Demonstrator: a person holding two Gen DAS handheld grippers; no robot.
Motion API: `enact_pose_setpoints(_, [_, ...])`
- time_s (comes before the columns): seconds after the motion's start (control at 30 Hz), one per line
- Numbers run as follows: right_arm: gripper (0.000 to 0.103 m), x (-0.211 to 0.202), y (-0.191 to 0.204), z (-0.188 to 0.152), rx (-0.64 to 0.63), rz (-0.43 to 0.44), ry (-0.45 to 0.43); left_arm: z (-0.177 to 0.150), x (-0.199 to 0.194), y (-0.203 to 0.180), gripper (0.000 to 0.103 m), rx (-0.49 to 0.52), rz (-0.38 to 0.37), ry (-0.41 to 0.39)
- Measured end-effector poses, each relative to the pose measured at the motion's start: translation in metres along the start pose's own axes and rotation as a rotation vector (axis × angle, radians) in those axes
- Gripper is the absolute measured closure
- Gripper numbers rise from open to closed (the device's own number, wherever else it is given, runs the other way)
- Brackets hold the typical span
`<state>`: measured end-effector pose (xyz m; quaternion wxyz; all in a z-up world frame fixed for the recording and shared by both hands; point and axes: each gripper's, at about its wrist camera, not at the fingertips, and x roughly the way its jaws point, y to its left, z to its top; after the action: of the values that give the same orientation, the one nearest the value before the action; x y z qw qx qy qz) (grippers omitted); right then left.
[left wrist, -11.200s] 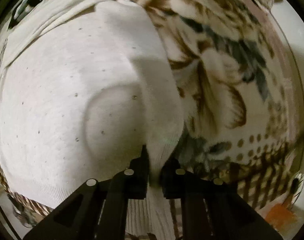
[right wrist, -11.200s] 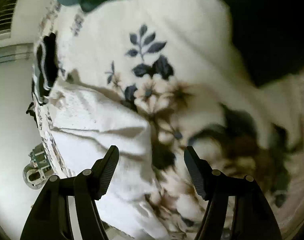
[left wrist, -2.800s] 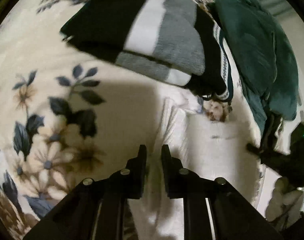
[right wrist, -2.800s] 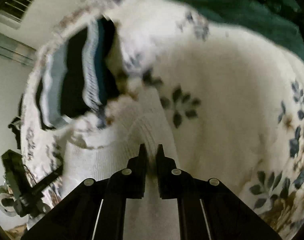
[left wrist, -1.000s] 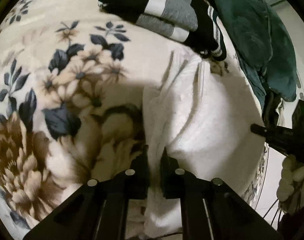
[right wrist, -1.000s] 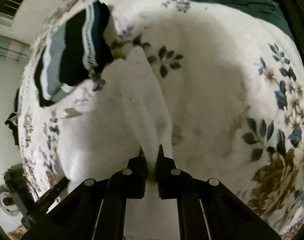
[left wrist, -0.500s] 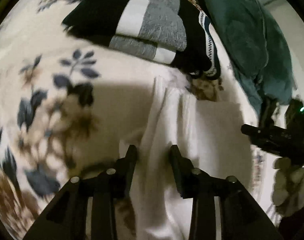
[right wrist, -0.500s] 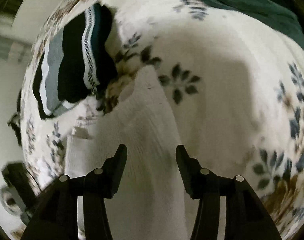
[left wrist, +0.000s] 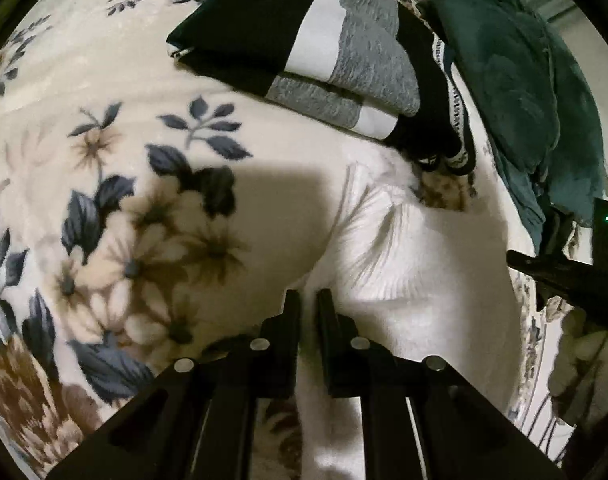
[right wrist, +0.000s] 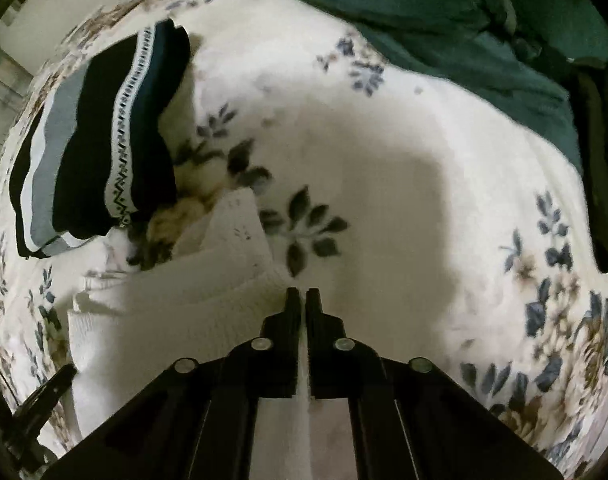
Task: Fold small clothes
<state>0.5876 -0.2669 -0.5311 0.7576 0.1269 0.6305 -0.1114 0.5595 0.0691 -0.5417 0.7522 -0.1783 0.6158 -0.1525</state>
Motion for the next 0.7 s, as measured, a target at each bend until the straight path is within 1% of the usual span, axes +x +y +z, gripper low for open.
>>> enact_pose_setpoints(0.03, [0.103, -0.001, 0.000, 0.002, -0.005, 0.016, 0.005, 0.001, -0.003, 0.002, 0.095, -0.015, -0.021, 0.002])
enact_pose_setpoints(0.1, [0.103, -0.002, -0.004, 0.005, 0.011, 0.111, 0.063, 0.002, -0.009, 0.007, 0.094, -0.062, -0.075, 0.012])
enact_pose_setpoints(0.17, [0.101, -0.007, -0.013, 0.004, 0.042, 0.218, 0.120, -0.009, -0.021, 0.011, 0.087, -0.116, -0.138, 0.003])
enact_pose_setpoints(0.2, [0.093, -0.011, -0.017, 0.002, 0.039, 0.256, 0.140, -0.016, -0.027, 0.012, 0.064, -0.135, -0.163, -0.004])
enact_pose_setpoints(0.23, [0.068, -0.014, -0.023, -0.001, 0.030, 0.294, 0.156, -0.027, -0.035, 0.013, 0.034, -0.158, -0.197, -0.008])
enact_pose_setpoints(0.27, [0.052, -0.017, -0.027, -0.004, 0.026, 0.326, 0.164, -0.037, -0.040, 0.014, 0.025, -0.177, -0.234, -0.014])
enact_pose_setpoints(0.3, [0.030, -0.018, -0.033, -0.008, 0.023, 0.365, 0.170, -0.054, -0.048, 0.014, 0.022, -0.208, -0.298, -0.025])
enact_pose_setpoints(0.33, [0.024, -0.018, -0.039, -0.011, 0.018, 0.411, 0.182, -0.068, -0.052, 0.015, 0.022, -0.237, -0.325, -0.025])
enact_pose_setpoints(0.4, [0.021, -0.010, -0.045, -0.018, 0.004, 0.449, 0.233, -0.104, -0.055, 0.015, 0.022, -0.316, -0.360, -0.015])
enact_pose_setpoints(0.47, [0.017, 0.006, -0.046, -0.023, -0.018, 0.509, 0.300, -0.140, -0.052, 0.013, 0.022, -0.405, -0.383, -0.004])
enact_pose_setpoints(0.5, [0.016, 0.015, -0.046, -0.024, -0.023, 0.536, 0.323, -0.152, -0.049, 0.013, 0.022, -0.441, -0.394, 0.004])
enact_pose_setpoints(0.57, [0.016, 0.036, -0.041, -0.023, -0.030, 0.591, 0.373, -0.180, -0.035, 0.006, 0.022, -0.541, -0.459, 0.038])
enact_pose_setpoints(0.6, [0.016, 0.046, -0.038, -0.022, -0.033, 0.610, 0.398, -0.193, -0.021, 0.000, 0.022, -0.599, -0.503, 0.054])
enact_pose_setpoints(0.63, [0.016, 0.056, -0.033, -0.021, -0.041, 0.632, 0.423, -0.198, -0.011, -0.006, 0.022, -0.622, -0.536, 0.055])
enact_pose_setpoints(0.67, [0.016, 0.066, -0.027, -0.019, -0.056, 0.657, 0.449, -0.200, -0.002, -0.010, 0.022, -0.640, -0.550, 0.050])
enact_pose_setpoints(0.7, [0.015, 0.073, -0.022, -0.018, -0.068, 0.676, 0.469, -0.199, 0.009, -0.014, 0.022, -0.653, -0.547, 0.037])
